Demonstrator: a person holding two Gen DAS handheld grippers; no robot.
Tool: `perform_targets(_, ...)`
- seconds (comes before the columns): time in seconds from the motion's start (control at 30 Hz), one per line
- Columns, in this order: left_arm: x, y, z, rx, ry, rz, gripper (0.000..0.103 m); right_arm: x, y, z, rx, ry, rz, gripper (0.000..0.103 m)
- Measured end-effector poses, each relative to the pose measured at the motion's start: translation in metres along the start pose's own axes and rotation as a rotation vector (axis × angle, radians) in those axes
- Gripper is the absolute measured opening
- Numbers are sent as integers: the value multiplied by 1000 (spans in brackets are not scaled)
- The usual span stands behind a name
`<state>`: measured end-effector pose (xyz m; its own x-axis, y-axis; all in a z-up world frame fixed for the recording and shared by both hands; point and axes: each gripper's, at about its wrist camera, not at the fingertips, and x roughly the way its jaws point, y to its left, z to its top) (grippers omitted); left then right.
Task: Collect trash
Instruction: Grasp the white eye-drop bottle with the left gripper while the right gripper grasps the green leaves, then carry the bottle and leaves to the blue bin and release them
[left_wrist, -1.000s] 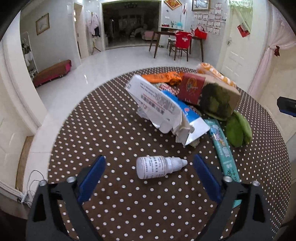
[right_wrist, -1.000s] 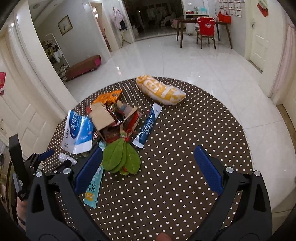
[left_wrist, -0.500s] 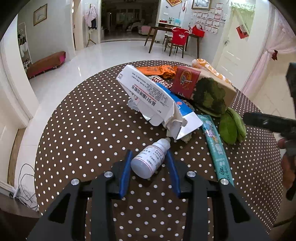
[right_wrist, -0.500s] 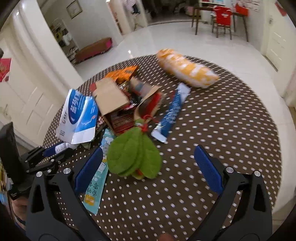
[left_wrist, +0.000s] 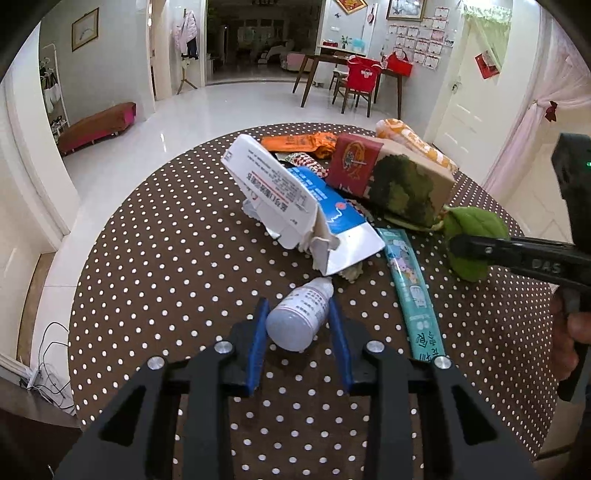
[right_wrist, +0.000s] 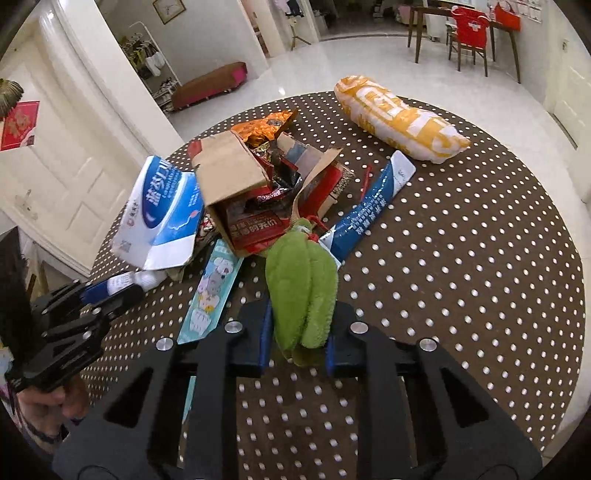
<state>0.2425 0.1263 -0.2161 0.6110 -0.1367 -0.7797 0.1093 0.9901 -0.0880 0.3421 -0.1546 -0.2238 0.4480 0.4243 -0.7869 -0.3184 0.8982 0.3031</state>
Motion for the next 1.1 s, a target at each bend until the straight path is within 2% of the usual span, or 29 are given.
perform_targets(0.2, 11, -7, 3, 3, 17, 12, 35, -9, -9, -11, -1, 12, 18, 24)
perform_targets(0.27, 12, -10, 4, 18, 13, 18, 41, -9, -11, -13, 6, 21, 12, 49)
perform_targets(0.3, 14, -13, 7, 19, 12, 20, 41, -10, -12, -14, 0, 21, 0, 51)
perform_targets(0.43, 16, -16, 9, 22, 9, 15, 40, -16, -9, -19, -20, 16, -8, 51)
perform_targets(0.47, 17, -13, 8, 22, 9, 9, 30, -15, -7, -18, -24, 14, -13, 51)
perform_targets(0.53, 16, -13, 8, 17, 12, -5, 29, -13, -5, -15, -29, 10, -17, 51)
perform_targets(0.57, 15, -12, 8, 11, 13, -9, 29, -8, -2, -10, -30, 11, -20, 48)
perform_targets(0.6, 14, -12, 6, 5, 14, -14, 28, -5, -2, -9, -30, 15, -22, 39)
perform_targets(0.63, 11, -11, 5, 0, 13, -19, 28, -2, 0, -6, -30, 17, -16, 23)
perform_targets(0.7, 5, -11, 0, -3, 6, -21, 28, -4, 0, -6, -12, 2, -1, 19)
perform_targets(0.87, -18, -17, -1, -14, -28, -45, 23, -31, -6, -5, 0, -59, 46, 18)
perform_targets(1.1, -43, -38, 12, 9, -91, -87, 23, -81, -17, 1, 13, -156, 83, 18)
